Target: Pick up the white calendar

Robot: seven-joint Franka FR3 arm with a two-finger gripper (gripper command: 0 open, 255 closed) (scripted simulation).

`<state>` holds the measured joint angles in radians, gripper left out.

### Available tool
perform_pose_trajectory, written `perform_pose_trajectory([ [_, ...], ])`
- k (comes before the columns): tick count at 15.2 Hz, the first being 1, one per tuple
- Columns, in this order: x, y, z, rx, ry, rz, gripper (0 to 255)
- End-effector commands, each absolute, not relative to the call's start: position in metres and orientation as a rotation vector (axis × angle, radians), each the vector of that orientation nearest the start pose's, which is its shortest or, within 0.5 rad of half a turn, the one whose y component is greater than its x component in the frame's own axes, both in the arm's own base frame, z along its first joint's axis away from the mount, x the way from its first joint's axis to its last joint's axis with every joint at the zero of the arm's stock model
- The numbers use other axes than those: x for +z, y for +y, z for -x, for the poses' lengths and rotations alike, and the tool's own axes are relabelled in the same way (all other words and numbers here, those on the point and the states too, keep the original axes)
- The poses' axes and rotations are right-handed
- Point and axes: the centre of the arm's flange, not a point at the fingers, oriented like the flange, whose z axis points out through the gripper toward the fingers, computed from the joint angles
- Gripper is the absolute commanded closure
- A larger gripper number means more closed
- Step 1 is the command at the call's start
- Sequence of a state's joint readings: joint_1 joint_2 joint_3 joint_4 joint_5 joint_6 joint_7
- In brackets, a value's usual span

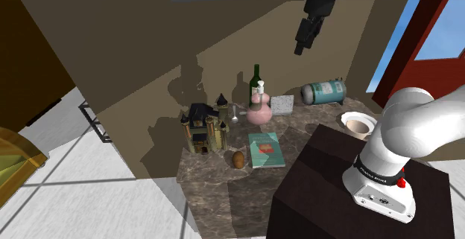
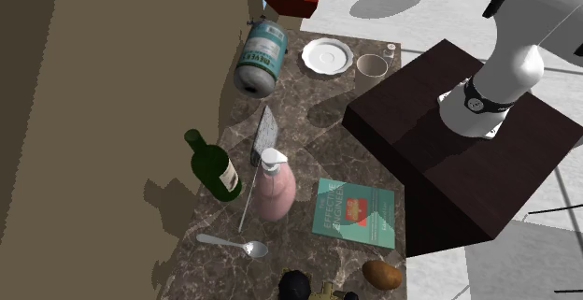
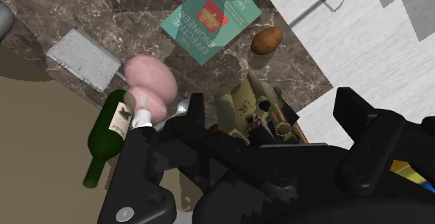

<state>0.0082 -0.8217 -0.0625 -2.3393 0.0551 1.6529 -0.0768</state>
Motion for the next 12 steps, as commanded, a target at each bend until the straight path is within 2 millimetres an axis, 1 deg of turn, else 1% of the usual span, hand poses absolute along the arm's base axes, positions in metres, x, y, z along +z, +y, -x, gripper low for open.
perform_pose_trajectory([
  [1,0.617,-0.018,-0.305,-0.213,-0.058,3.040,0],
  [12,0.514,-0.122,-0.322,-0.185,-0.303,3.018,0],
])
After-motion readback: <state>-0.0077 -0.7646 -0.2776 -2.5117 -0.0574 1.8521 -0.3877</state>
